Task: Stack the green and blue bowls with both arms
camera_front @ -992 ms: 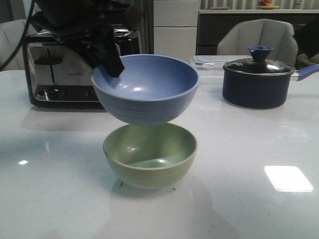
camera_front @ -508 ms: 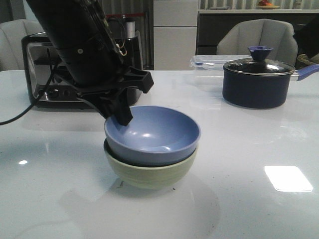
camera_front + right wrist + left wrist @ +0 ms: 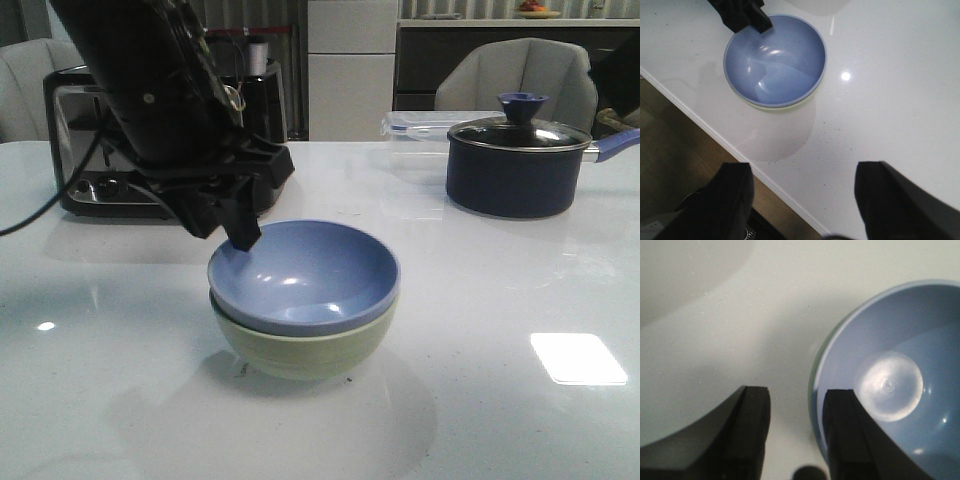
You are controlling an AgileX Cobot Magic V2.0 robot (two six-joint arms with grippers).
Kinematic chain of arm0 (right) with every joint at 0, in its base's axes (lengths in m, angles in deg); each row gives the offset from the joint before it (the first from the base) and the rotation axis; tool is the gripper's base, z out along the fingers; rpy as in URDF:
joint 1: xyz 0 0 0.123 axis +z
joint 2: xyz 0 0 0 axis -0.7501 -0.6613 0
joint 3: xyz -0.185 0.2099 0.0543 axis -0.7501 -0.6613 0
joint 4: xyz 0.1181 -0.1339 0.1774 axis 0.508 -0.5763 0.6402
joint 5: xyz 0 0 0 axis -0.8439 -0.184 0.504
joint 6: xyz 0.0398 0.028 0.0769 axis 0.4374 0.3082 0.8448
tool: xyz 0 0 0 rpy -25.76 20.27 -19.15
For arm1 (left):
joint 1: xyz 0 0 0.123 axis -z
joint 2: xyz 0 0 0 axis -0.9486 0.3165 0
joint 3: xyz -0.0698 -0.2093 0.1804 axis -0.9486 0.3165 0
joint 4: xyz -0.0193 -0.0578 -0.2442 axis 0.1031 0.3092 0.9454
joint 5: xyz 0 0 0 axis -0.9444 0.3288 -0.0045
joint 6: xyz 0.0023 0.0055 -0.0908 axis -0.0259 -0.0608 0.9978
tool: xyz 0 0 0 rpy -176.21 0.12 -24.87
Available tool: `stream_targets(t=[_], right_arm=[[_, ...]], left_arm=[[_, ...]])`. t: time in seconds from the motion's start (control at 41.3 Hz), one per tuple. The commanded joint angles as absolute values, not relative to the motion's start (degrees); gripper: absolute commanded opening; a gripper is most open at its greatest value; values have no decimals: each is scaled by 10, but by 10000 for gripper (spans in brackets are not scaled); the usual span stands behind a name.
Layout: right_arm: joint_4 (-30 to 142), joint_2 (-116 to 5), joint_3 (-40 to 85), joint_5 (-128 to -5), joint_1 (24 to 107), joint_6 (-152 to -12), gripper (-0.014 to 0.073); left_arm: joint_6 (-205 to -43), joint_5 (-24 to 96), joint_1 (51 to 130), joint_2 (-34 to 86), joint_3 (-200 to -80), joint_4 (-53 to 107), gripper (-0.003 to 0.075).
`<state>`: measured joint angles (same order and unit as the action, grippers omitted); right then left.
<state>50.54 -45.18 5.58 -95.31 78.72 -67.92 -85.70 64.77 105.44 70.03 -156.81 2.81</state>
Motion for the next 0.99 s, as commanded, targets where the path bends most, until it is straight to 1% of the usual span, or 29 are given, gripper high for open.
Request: stream_targets(t=[0.0, 0.29, 0.605, 0.775, 0.896, 0.968], right_arm=[[507, -448, 71, -919, 789, -685, 540], [507, -448, 71, -918, 789, -685, 540], [507, -448, 71, -919, 789, -685, 540], [491, -448, 71, -922, 789, -685, 540], [476, -448, 71, -928, 789, -685, 539], [475, -448, 71, -932, 789, -685, 524]], left_arm=[[-856, 662, 1056, 616, -1577, 8, 350], [-861, 664, 1056, 416, -1473, -33, 350], [-873, 665, 1056, 207, -1331, -32, 350], [-873, 665, 1056, 119, -1271, -32, 349], [-873, 660, 1056, 76, -1241, -32, 348], [-873, 660, 1056, 66, -1233, -32, 322]])
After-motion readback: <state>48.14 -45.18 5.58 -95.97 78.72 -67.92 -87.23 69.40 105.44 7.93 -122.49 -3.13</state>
